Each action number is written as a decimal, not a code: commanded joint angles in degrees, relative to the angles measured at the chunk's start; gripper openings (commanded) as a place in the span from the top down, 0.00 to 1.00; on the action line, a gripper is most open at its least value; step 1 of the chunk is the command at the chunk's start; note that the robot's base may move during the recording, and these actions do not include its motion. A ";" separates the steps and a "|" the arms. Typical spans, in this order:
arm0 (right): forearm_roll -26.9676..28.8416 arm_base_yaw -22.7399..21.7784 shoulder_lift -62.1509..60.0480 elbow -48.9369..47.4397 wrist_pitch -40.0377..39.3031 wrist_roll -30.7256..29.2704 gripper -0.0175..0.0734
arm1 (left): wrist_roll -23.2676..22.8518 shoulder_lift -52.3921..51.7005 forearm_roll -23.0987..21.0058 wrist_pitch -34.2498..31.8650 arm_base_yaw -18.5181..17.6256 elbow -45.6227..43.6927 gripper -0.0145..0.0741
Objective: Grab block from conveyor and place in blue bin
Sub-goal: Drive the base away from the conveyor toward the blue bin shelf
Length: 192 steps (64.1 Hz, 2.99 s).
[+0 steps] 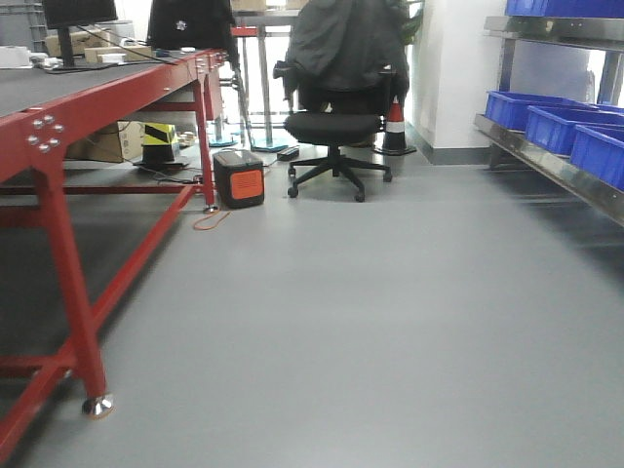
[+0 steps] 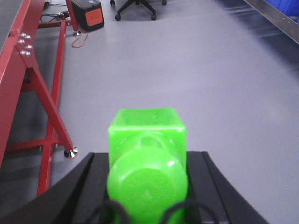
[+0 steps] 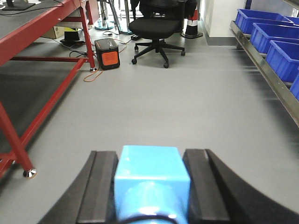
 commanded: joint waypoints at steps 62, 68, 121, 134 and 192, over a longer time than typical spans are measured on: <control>-0.66 0.14 -0.32 -0.40 -0.98 -0.36 0.98 | -0.39 -0.32 -0.03 -1.13 -0.45 0.07 0.96; -0.66 0.14 -0.32 -0.40 -0.98 -0.36 0.98 | -0.39 -0.32 -0.03 -1.13 -0.45 0.07 0.96; -0.66 0.14 -0.32 -0.40 -0.98 -0.36 0.98 | -0.39 -0.32 -0.03 -1.13 -0.45 0.07 0.96; -0.66 0.14 -0.32 -0.40 -0.98 -0.36 0.98 | -0.39 -0.32 -0.03 -1.13 -0.45 0.07 0.96; -0.66 0.14 -0.32 -0.40 -0.98 -0.36 0.98 | -0.39 -0.32 -0.03 -1.13 -0.45 0.07 0.96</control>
